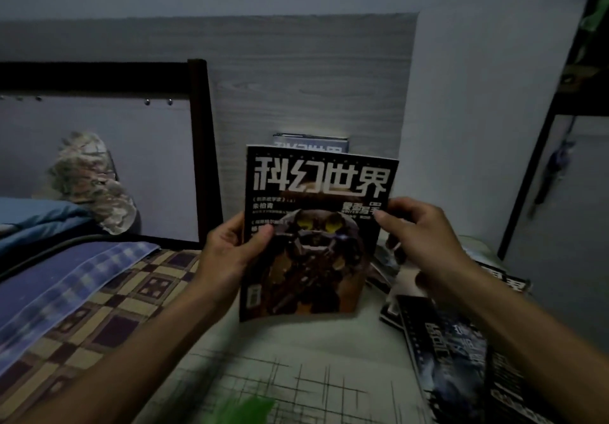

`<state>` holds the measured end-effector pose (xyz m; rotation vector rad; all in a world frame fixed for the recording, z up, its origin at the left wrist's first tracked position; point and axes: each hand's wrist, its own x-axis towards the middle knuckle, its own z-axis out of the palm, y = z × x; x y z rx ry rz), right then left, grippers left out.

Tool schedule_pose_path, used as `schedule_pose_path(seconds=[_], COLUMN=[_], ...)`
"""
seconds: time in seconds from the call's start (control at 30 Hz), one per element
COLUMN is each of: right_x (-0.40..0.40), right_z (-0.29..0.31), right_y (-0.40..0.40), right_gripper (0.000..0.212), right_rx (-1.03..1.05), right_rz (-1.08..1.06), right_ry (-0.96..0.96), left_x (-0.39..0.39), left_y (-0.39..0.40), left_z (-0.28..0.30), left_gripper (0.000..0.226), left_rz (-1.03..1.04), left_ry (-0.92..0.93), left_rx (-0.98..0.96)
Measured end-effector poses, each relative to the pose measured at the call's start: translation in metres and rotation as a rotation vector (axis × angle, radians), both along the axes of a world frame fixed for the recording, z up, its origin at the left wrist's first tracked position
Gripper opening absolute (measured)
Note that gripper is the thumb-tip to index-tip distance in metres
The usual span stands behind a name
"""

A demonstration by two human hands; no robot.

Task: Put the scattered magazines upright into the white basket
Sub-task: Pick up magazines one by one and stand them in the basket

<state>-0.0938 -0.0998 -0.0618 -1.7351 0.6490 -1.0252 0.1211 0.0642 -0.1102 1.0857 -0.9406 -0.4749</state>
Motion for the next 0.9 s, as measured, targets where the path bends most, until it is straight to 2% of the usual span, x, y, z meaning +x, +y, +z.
schedule_pose_path(seconds=[0.13, 0.3, 0.4, 0.5, 0.6, 0.7, 0.8, 0.9], right_x=[0.003, 0.005, 0.013, 0.034, 0.057, 0.085, 0.118, 0.144], right_z=[-0.020, -0.059, -0.073, -0.064, -0.025, 0.016, 0.031, 0.018], right_y=[0.004, 0.005, -0.002, -0.016, -0.036, -0.063, -0.095, -0.123], right_gripper=[0.014, 0.017, 0.019, 0.015, 0.015, 0.014, 0.007, 0.009], right_rx=[0.014, 0.006, -0.049, -0.071, -0.129, -0.185, -0.183, -0.184], right_rz=[0.055, 0.147, 0.103, 0.026, -0.027, -0.072, -0.126, -0.142], right_ry=[0.042, 0.141, 0.170, 0.109, -0.070, -0.158, -0.133, -0.051], left_x=[-0.003, 0.009, 0.010, 0.016, 0.038, 0.072, 0.104, 0.129], left_y=[0.003, 0.014, 0.016, 0.001, -0.028, -0.068, -0.113, -0.146], left_z=[-0.022, -0.053, -0.066, -0.045, -0.005, 0.037, 0.057, 0.046], left_gripper=[0.024, 0.029, 0.033, 0.027, 0.024, 0.013, 0.011, 0.016], left_rz=[0.012, 0.117, 0.175, 0.326, 0.450, 0.543, 0.614, 0.636], left_ry=[-0.012, -0.331, -0.354, -0.419, -0.473, -0.485, -0.518, -0.522], left_rx=[0.061, 0.264, 0.334, 0.258, 0.174, 0.102, 0.108, 0.168])
